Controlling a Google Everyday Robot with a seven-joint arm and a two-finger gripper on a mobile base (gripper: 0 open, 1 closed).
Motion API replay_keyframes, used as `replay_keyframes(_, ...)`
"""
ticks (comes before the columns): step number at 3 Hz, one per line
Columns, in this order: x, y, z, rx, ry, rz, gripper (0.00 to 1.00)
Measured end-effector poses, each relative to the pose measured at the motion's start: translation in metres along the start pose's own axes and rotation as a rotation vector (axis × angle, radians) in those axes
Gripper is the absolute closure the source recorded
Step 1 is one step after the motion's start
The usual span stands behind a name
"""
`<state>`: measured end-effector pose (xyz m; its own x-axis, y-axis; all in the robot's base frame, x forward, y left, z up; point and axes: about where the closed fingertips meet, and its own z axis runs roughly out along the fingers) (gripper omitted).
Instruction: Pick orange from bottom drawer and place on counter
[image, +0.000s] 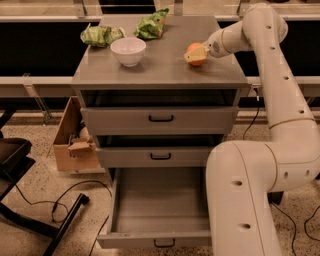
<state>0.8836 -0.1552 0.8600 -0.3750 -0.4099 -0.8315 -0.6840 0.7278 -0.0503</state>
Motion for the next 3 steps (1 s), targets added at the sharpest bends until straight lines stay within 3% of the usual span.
replay_keyframes(2,0.0008,0.0014,0.0000,0.000,0.000,0.000,0.13)
replay_keyframes(3,0.0008,0.0014,0.0002,0.000,0.000,0.000,0.00)
